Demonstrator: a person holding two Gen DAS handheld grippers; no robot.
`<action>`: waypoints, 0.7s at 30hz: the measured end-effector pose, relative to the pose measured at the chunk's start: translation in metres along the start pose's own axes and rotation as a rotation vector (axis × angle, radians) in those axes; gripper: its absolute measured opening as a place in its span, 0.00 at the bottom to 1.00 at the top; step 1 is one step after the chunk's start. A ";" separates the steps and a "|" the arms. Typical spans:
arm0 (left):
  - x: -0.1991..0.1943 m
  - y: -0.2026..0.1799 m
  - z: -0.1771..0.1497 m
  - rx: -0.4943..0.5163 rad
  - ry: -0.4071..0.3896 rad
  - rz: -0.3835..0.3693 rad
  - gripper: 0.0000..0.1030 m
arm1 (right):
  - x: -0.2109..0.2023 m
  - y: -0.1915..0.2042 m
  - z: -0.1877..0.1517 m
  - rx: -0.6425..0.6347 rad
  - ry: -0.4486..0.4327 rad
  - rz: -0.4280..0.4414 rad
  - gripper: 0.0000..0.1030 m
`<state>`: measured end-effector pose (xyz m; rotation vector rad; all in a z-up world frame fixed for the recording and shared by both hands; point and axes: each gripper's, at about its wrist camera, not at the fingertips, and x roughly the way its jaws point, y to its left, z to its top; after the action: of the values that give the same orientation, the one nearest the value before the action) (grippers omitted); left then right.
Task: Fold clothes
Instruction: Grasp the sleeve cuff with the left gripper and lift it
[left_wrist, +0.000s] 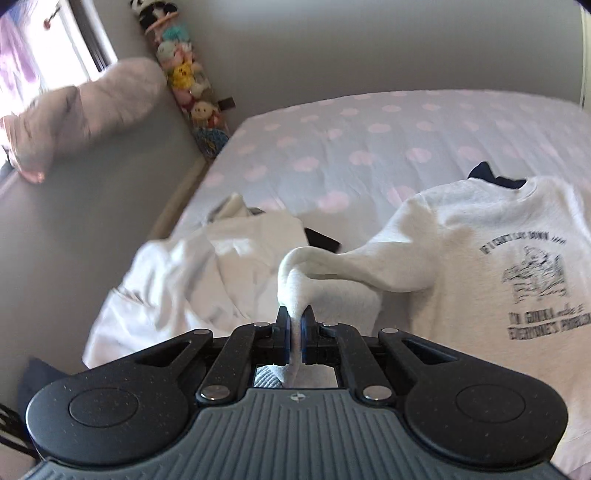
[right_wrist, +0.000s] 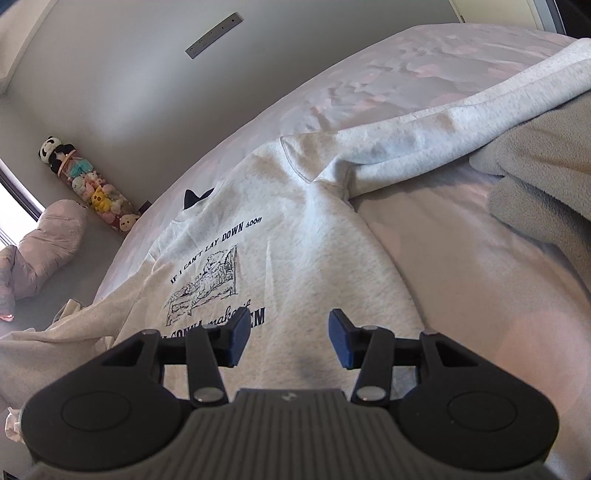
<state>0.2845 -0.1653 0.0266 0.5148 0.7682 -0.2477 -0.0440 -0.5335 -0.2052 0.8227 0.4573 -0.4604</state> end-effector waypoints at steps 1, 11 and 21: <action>0.000 -0.002 0.008 0.062 -0.005 0.047 0.03 | 0.000 -0.002 0.000 0.010 -0.003 0.002 0.49; 0.033 -0.032 0.004 0.689 -0.096 0.473 0.03 | 0.010 -0.018 0.003 0.096 -0.002 -0.004 0.49; 0.062 -0.052 -0.112 0.841 -0.070 0.328 0.03 | 0.017 -0.019 0.003 0.107 0.024 -0.011 0.50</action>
<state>0.2400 -0.1519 -0.1035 1.4046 0.4729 -0.2758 -0.0404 -0.5503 -0.2236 0.9301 0.4629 -0.4883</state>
